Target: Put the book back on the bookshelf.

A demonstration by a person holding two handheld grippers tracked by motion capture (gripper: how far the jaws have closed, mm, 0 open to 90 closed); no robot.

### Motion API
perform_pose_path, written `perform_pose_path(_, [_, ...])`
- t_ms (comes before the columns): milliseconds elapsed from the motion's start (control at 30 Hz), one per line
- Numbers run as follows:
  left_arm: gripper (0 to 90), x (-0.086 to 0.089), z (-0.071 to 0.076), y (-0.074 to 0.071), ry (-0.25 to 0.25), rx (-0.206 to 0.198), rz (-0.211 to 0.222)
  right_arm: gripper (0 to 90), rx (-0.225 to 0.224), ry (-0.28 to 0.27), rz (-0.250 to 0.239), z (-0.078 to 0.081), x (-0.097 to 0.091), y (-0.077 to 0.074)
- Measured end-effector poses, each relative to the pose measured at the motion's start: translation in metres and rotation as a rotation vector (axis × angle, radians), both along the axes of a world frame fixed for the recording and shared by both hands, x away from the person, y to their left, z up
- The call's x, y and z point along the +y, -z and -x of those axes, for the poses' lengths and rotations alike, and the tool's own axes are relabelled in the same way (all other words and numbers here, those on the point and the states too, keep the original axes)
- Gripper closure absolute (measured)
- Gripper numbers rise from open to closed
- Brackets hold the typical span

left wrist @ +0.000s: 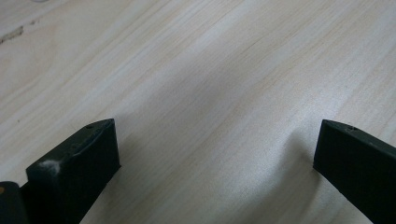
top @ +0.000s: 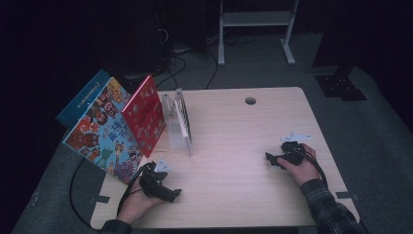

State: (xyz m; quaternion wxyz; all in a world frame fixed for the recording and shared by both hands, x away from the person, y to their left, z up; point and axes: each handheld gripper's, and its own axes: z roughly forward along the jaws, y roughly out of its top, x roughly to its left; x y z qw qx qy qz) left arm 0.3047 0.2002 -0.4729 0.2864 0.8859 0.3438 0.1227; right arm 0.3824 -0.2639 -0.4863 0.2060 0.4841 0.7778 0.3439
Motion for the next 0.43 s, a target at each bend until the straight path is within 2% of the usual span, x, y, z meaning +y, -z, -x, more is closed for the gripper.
perform_pose_path(67, [0.0, 0.0023, 0.0023, 0.0036, 0.027, -0.033, 0.04, 13.1, 0.0, 0.0, 0.0, 0.0, 0.0, 0.0])
perform_pose_path(167, [0.0, 0.0054, 0.0036, 0.0064, 0.038, -0.058, 0.071, 13.1, 0.0, 0.0, 0.0, 0.0, 0.0, 0.0])
perform_pose_path(433, [0.0, 0.0079, 0.0049, 0.0091, 0.043, -0.081, 0.096, 13.0, 0.0, 0.0, 0.0, 0.0, 0.0, 0.0])
